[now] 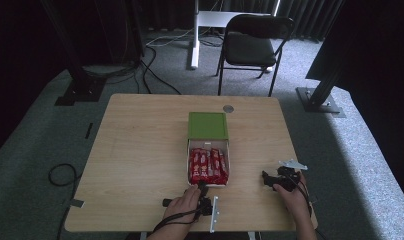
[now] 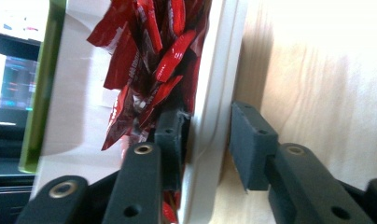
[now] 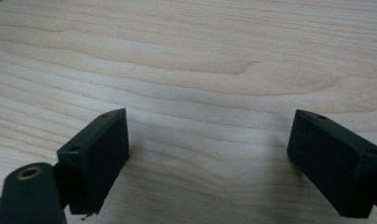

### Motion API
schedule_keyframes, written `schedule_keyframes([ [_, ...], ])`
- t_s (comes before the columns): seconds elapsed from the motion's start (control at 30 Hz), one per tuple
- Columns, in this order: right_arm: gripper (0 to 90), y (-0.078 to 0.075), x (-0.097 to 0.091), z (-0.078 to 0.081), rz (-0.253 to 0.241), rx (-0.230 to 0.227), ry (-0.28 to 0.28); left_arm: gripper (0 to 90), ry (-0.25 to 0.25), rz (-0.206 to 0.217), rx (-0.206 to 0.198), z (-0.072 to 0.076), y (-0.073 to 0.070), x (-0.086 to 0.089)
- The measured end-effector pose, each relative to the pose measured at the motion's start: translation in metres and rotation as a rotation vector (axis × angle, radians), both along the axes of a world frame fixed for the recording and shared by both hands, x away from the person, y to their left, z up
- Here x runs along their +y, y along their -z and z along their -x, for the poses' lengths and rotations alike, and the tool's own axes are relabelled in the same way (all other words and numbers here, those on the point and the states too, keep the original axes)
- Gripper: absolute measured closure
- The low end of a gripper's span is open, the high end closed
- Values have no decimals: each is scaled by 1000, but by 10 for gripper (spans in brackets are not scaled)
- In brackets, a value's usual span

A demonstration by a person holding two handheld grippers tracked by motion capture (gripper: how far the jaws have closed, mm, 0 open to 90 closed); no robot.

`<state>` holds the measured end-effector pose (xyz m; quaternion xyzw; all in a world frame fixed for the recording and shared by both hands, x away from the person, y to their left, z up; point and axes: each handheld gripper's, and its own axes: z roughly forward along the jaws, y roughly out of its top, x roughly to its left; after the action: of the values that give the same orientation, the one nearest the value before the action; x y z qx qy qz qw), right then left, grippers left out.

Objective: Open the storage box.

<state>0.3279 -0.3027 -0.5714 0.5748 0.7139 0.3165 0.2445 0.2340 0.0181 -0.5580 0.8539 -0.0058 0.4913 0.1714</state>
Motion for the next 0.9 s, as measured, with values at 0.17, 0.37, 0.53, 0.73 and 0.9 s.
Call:
schedule_keyframes([
  [0.17, 122, 0, 0, 0, 0, 0, 0, 629, 21, 57, 79, -2, -7, 7],
  [0.37, 122, 0, 0, 0, 0, 0, 0, 620, 34, 213, 181, -3, -14, 16],
  [0.53, 122, 0, 0, 0, 0, 0, 0, 620, 31, 343, 285, -5, -21, 26],
  [0.73, 122, 0, 0, 0, 0, 0, 0, 621, 22, 457, 390, -5, -27, 42],
  [0.9, 122, 0, 0, 0, 0, 0, 0, 621, -11, 512, 427, -4, -28, 57],
])
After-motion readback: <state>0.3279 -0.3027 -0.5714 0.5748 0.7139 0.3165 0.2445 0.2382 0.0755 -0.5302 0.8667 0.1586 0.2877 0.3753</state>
